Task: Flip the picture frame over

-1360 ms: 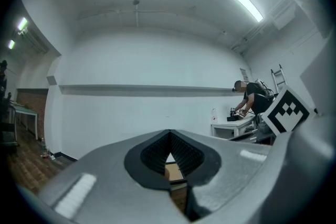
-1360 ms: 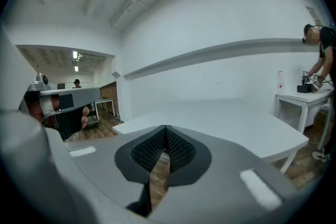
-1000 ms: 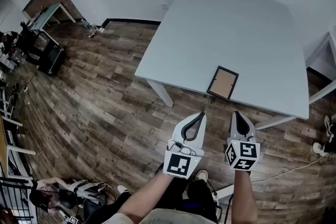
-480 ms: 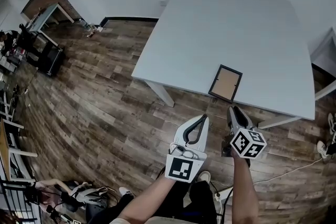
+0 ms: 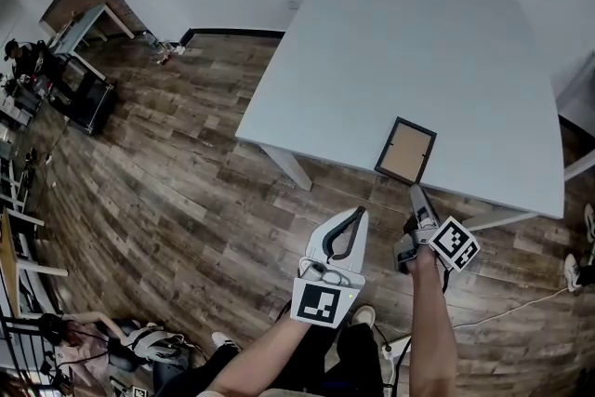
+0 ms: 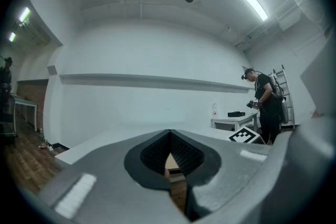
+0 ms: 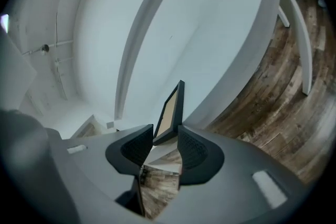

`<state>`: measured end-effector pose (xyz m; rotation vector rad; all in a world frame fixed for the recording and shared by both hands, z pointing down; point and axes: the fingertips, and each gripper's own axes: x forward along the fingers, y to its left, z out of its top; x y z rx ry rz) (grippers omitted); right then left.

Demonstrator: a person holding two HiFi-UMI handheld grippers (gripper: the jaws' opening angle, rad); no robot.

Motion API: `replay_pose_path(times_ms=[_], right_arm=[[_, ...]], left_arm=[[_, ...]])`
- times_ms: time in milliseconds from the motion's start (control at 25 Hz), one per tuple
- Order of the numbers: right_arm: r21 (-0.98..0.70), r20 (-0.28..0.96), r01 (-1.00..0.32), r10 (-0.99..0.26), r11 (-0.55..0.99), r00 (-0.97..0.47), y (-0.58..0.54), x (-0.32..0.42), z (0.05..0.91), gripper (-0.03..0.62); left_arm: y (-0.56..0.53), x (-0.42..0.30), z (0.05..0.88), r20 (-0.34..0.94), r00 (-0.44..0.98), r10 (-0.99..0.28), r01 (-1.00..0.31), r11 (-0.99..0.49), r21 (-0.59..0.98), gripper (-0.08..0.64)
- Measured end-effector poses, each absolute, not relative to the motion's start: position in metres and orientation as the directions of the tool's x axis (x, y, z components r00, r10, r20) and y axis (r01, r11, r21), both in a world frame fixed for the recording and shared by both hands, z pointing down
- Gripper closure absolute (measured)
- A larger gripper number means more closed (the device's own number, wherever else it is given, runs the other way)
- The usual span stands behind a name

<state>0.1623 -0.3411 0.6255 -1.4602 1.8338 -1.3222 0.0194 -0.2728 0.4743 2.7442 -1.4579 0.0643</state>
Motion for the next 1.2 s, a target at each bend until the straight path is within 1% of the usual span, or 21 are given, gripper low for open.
replay_pose_path(times_ms=[280,360,440,480,640,760,920,1000,1120,1200], right_arm=[[-0.933,0.159,-0.360,-0.928,-0.029,-0.337,-0.349,0.162,0.641,0.419],[-0.944,0.173,-0.323,-0.929,-0.063,-0.326,-0.349,0.163,0.648,0.420],[-0.945,0.208,-0.306,-0.930,-0.112,-0.304,-0.347,0.167,0.655,0.442],[-0.946,0.209,-0.302,-0.931,-0.115,-0.300,-0.347,0.168,0.656,0.442],[-0.950,0.187,-0.296,-0.938,-0.097,-0.293,-0.347,0.168,0.653,0.486],[-0.950,0.192,-0.295,-0.940,-0.106,-0.281,-0.345,0.170,0.654,0.489],[-0.955,0.152,-0.290,-0.949,-0.069,-0.275,-0.347,0.168,0.647,0.492],[-0.951,0.161,-0.299,-0.952,-0.079,-0.260,-0.345,0.170,0.644,0.495],[-0.952,0.111,-0.306,-0.957,-0.025,-0.269,-0.348,0.170,0.631,0.499],[-0.947,0.102,-0.321,-0.955,-0.008,-0.278,-0.350,0.171,0.627,0.499]], left_arm=[[-0.269,0.018,0.486,0.079,0.556,-0.828,-0.831,-0.557,0.010,0.558],[-0.268,0.018,0.488,0.085,0.556,-0.827,-0.830,-0.558,0.012,0.558],[-0.269,0.019,0.489,0.088,0.558,-0.825,-0.829,-0.560,0.010,0.558],[-0.269,0.020,0.489,0.089,0.558,-0.825,-0.829,-0.560,0.010,0.558],[-0.267,0.021,0.492,0.096,0.559,-0.823,-0.828,-0.561,0.013,0.558],[-0.266,0.021,0.493,0.098,0.560,-0.823,-0.828,-0.561,0.015,0.558],[-0.267,0.020,0.493,0.099,0.560,-0.823,-0.827,-0.562,0.011,0.558],[-0.266,0.020,0.492,0.097,0.561,-0.822,-0.826,-0.563,0.009,0.558],[-0.266,0.021,0.490,0.093,0.563,-0.821,-0.825,-0.565,0.007,0.558],[-0.266,0.022,0.490,0.091,0.564,-0.821,-0.825,-0.566,0.006,0.558]])
